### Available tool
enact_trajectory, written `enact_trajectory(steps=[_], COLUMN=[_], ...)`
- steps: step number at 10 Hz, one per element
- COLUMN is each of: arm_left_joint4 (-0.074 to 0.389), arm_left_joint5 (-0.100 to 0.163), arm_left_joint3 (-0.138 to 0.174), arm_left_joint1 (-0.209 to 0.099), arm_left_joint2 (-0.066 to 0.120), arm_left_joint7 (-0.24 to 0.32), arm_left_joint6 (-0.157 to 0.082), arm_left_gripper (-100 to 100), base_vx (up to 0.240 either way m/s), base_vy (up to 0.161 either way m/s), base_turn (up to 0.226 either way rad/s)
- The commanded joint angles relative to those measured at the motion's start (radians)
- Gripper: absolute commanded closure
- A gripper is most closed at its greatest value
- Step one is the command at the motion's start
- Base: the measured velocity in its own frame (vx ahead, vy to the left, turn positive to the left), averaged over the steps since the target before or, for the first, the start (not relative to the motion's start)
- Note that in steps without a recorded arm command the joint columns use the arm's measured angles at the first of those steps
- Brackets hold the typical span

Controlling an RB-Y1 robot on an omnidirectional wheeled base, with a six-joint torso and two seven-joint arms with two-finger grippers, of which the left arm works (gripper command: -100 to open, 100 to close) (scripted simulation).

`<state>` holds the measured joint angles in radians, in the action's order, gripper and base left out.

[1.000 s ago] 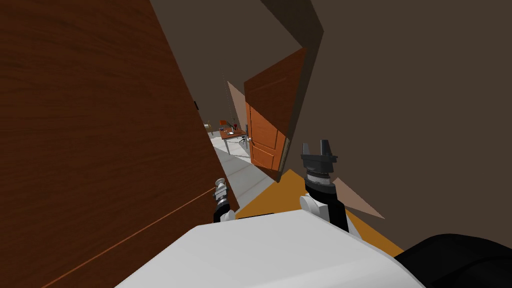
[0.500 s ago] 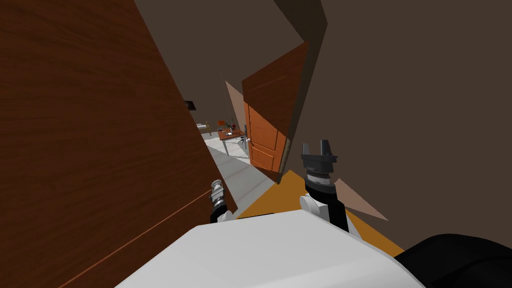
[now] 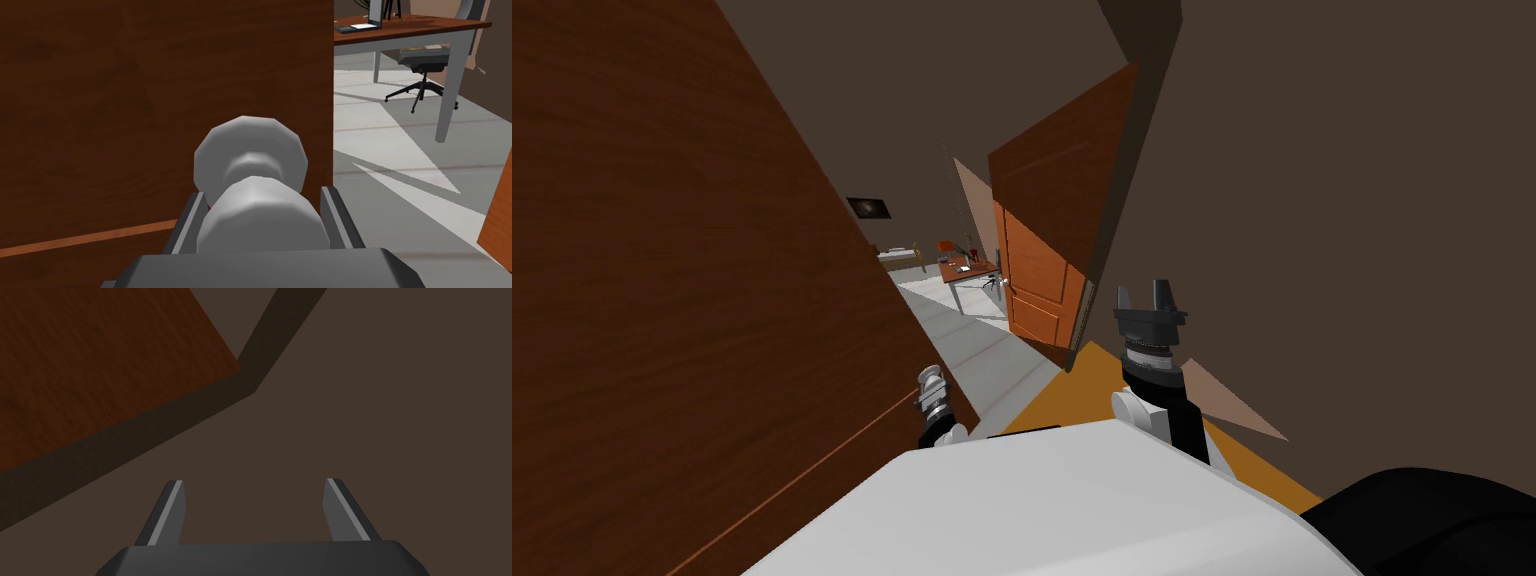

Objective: Push the door open

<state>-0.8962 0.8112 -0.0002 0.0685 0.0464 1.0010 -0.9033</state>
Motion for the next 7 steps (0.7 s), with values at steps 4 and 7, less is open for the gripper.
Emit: enact_trajectory(steps=[4,7], arm_left_joint4=[-0.005,-0.017], arm_left_joint5=[0.023,0.044], arm_left_joint3=[0.045,0.078], arm_left_joint1=[0.018,0.031], arm_left_joint2=[0.013,0.018], arm_left_joint7=[-0.003,-0.009], arm_left_joint6=[-0.030,-0.037], arm_left_gripper=[100,100], base_vx=[0.103,0.081], base_vy=[0.039,0.022], base_turn=[-0.036,-0.046])
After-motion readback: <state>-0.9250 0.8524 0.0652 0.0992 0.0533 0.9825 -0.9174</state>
